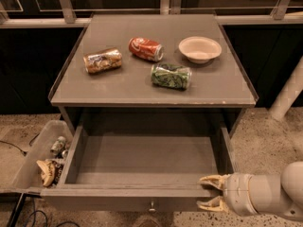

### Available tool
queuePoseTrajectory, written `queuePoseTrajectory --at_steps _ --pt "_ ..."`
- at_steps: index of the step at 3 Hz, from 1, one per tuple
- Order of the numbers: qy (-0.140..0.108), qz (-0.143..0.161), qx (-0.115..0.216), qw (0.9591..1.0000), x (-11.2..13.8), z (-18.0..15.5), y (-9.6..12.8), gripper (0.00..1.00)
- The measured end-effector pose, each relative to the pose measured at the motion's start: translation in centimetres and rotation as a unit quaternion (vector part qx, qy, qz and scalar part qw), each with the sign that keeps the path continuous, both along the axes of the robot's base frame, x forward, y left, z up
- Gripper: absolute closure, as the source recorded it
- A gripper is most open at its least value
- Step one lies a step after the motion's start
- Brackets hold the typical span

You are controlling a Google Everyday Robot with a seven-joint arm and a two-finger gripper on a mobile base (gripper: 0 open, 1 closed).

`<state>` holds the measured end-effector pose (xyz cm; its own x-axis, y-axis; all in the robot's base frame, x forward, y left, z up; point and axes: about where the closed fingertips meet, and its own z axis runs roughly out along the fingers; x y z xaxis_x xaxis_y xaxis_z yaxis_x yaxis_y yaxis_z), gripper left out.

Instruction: Open top drawer

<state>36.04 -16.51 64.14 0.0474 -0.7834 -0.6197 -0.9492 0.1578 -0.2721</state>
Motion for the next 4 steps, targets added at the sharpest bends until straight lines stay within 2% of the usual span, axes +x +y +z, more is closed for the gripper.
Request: queuePoseTrajectory --at_steps 1,2,4 --pt "-0.002 -0.008 0.002 1.0 -1.5 -0.32 -0.39 1.0" --pt "-0.002 -0.008 0.002 1.0 -1.5 -0.32 -0.39 0.81" --pt "-0.002 -0.007 0.002 1.0 -1.5 -0.32 -0.39 0.35"
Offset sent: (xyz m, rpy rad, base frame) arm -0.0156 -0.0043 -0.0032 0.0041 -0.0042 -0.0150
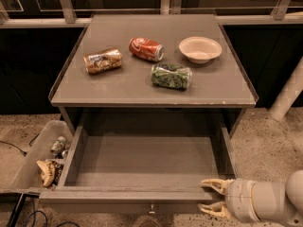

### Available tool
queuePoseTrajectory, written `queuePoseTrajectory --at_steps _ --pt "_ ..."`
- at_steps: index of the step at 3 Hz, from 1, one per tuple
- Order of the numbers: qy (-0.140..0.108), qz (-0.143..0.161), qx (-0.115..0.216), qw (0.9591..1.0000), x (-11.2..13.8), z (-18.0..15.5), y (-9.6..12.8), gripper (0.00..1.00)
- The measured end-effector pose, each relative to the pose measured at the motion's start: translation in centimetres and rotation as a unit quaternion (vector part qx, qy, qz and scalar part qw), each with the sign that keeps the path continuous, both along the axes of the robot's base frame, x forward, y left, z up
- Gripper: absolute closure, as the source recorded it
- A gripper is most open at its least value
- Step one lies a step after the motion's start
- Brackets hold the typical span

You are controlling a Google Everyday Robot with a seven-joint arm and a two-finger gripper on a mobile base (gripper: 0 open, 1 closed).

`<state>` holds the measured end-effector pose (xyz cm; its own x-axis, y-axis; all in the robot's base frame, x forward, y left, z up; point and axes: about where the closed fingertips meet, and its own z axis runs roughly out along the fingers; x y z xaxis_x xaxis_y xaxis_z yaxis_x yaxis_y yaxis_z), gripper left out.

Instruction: Open top drawer

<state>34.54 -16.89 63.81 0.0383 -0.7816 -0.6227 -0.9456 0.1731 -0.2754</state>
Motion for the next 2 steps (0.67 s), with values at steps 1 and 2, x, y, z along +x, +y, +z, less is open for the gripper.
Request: queuePoseTrajectory --at_steps 1,2 --pt "0.0 0.0 0.0 1.0 0.0 0.0 0.0 0.12" --pt "0.0 0.0 0.0 1.0 0.0 0.0 0.0 0.0"
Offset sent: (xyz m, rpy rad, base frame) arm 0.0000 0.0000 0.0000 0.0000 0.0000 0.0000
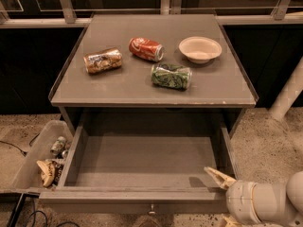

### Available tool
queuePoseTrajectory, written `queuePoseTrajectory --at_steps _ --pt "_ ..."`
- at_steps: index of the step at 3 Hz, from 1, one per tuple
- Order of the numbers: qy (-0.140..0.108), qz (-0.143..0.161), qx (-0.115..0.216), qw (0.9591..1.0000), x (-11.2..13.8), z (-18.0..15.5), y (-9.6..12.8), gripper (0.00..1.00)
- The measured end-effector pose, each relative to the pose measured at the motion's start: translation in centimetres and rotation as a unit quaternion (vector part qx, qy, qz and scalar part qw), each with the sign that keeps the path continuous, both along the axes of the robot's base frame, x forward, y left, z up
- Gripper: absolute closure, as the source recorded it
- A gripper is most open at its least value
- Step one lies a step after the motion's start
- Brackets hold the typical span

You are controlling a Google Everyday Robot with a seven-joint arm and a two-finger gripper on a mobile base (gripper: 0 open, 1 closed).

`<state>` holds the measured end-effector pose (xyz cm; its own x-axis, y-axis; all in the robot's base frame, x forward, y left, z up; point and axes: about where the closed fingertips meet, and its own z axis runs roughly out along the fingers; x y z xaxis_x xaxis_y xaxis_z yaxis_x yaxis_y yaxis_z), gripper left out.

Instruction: Open top drawer

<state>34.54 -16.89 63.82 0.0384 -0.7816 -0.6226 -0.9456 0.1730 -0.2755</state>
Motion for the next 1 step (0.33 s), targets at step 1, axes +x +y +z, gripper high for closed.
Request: queuePoseTrajectory --at_steps 1 --pt "0.0 0.0 0.0 1.0 0.0 0.0 0.0 0.0"
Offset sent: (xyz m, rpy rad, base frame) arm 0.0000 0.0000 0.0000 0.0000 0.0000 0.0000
